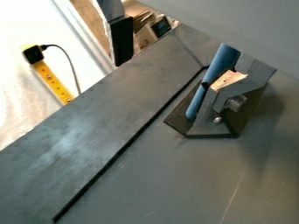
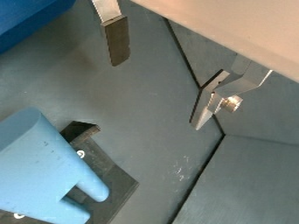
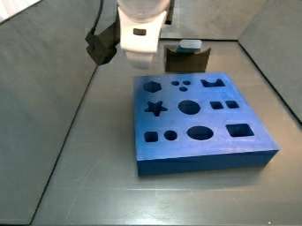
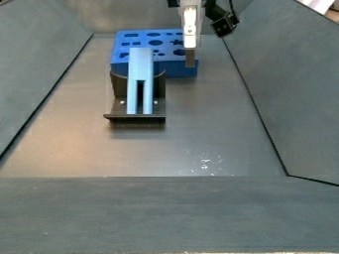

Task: Pick up the square-circle object. Move up. Rotate the square-circle object. Place the square-circle object on the fixture. Regrasp the square-circle object. Move to above the board. Insert the square-circle object.
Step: Regrasp the square-circle object.

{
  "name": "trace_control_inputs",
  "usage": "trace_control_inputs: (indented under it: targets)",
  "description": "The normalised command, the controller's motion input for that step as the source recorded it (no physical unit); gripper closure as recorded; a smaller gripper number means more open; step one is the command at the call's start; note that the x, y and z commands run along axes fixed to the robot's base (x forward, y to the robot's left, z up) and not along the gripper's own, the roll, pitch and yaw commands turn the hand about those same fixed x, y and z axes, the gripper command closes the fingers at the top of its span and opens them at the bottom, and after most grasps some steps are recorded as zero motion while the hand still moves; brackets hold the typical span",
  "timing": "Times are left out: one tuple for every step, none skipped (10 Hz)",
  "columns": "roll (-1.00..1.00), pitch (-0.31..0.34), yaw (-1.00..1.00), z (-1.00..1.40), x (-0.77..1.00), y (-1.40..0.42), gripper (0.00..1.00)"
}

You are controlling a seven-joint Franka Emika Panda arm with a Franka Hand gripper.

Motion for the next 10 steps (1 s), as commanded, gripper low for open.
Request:
trace_control_inputs:
  targets:
    - [0.08, 0.040, 0.41, -0.01, 0.06, -0.04, 0.00]
    - [0.06, -0.042, 0.36, -0.01, 0.06, -0.04, 0.00]
    - [0.06, -0.111, 0.29, -0.01, 0.04, -0.04, 0.00]
    - [0.05, -0.133, 0.21, 0.00, 0.03, -0.04, 0.00]
    - [0.06, -0.082, 0.14, 0.00, 1.00, -0.02, 0.00]
    - [0.07, -0.073, 0.09, -0.01, 1.00, -0.02, 0.00]
    - [0.08, -0.057, 0.05, -0.03, 1.00, -0.01, 0.00]
    - [0.09, -0.045, 0.02, -0.03, 1.00, -0.01, 0.00]
    - [0.10, -0.027, -0.01, -0.03, 1.00, -0.01, 0.00]
    - [0.10, -0.013, -0.02, -0.03, 1.00, -0.01, 0.00]
